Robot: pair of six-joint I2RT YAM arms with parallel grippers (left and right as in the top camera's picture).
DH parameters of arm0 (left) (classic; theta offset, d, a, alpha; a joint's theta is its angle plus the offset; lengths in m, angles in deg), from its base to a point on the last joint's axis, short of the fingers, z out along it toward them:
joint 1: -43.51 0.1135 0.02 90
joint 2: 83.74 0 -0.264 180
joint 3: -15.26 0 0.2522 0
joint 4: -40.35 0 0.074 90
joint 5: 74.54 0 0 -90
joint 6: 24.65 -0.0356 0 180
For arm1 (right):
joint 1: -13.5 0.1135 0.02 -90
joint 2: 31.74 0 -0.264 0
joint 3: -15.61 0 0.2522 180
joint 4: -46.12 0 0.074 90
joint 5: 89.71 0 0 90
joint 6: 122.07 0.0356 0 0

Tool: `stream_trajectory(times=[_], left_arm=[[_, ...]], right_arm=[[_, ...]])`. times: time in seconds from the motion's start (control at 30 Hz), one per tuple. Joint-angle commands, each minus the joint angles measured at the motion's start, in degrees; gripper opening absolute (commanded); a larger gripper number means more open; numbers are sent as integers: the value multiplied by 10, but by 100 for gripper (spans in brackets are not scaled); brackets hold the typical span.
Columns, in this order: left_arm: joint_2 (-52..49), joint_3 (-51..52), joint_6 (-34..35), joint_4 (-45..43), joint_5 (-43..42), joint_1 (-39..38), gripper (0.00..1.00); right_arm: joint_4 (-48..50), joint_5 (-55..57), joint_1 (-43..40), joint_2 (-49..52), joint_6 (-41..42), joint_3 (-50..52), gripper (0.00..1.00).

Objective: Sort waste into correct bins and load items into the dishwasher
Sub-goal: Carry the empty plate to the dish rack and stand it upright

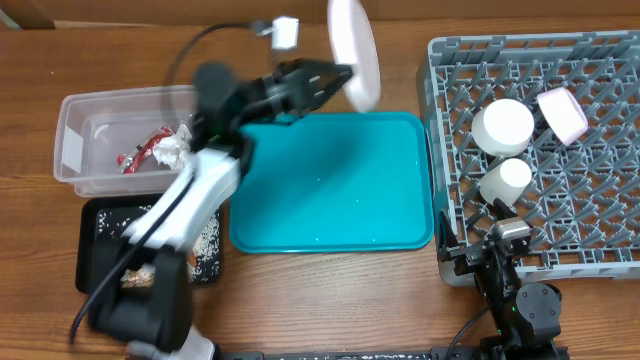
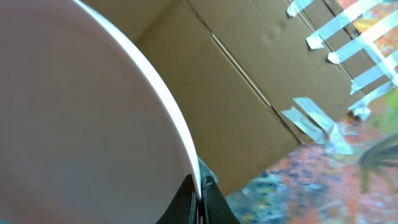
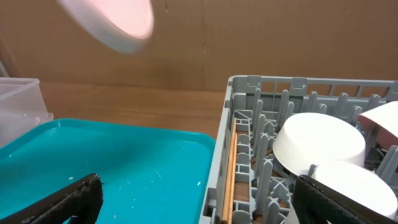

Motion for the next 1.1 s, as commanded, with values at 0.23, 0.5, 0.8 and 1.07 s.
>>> stream_trajectory(times=[0.23,0.5,0.8,1.07], left_arm=[[-176,-207,66,-6,41,-124,4],[-237,-207,94,25,88,-159,4],[-242,-208,58,68,115,-168,61],[-196,-223,-25,186,104,-126,100]], right_arm=[[2,1,-1,-5,-2,2,100],[2,1,-1,-5,-2,2,100],[2,1,-1,-5,-2,2,100],[2,1,-1,-5,-2,2,100]])
